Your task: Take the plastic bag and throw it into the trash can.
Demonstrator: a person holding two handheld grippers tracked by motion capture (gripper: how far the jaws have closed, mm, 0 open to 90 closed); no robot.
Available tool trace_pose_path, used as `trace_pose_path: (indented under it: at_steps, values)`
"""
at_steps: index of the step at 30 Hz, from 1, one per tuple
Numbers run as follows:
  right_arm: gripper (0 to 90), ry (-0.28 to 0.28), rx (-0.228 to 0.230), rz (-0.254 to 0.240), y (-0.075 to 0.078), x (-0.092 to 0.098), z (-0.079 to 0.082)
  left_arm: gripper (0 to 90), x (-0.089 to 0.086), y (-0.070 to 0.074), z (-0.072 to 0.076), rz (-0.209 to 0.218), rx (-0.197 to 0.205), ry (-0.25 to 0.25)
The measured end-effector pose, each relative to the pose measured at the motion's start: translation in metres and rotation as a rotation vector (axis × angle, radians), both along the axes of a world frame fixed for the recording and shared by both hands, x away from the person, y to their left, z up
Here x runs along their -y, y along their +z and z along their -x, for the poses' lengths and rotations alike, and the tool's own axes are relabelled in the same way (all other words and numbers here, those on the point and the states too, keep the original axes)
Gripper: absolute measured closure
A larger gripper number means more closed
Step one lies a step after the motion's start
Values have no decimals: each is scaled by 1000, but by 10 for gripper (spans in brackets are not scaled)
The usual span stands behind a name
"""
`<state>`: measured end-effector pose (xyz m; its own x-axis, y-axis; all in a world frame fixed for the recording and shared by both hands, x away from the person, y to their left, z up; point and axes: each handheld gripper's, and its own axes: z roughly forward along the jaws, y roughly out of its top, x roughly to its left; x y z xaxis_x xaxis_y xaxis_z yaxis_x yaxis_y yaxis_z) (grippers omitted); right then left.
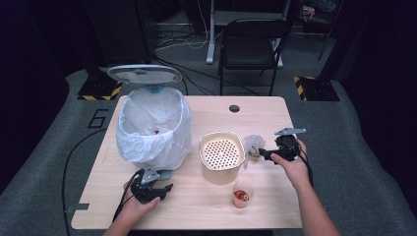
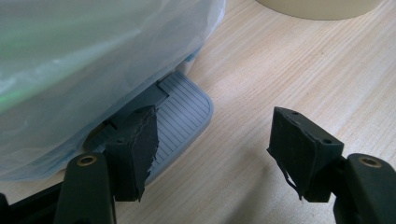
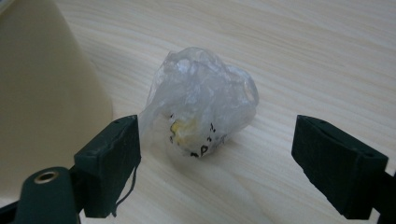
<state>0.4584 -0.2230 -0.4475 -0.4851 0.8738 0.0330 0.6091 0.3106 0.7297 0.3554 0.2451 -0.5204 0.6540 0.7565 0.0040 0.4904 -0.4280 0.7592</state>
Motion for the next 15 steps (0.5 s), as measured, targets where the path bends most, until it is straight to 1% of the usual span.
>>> trace_pose_path:
  at_steps: [3,4,5,6,7,8,10,11,14,15]
  values:
    - [129,3,9,23,2,-7,-5,325,1,0,0,-2,1,2]
    - [106,1,12,25,3,-10,-7,324,1,0,0,-1,4,4]
    - [77,-5,5,18,4,-13,-8,325,1,0,0,0,6,5]
    - [46,-4,8,28,5,-17,-11,325,1,0,0,-8,10,-2]
    - [34,-9,8,22,5,-20,-12,324,1,0,0,-5,9,1]
    - [27,-6,5,27,6,-22,-14,325,1,0,0,0,6,4]
    - [0,-4,3,26,6,-26,-19,325,-1,1,-2,-39,27,-37]
    - [0,-19,-12,19,6,-29,-21,324,-1,1,-2,-36,31,-35]
    - [0,-27,-1,26,5,-34,-26,325,-1,1,-2,-39,28,-38]
    - [0,-20,6,29,4,-35,-28,324,-2,1,-2,-40,28,-39]
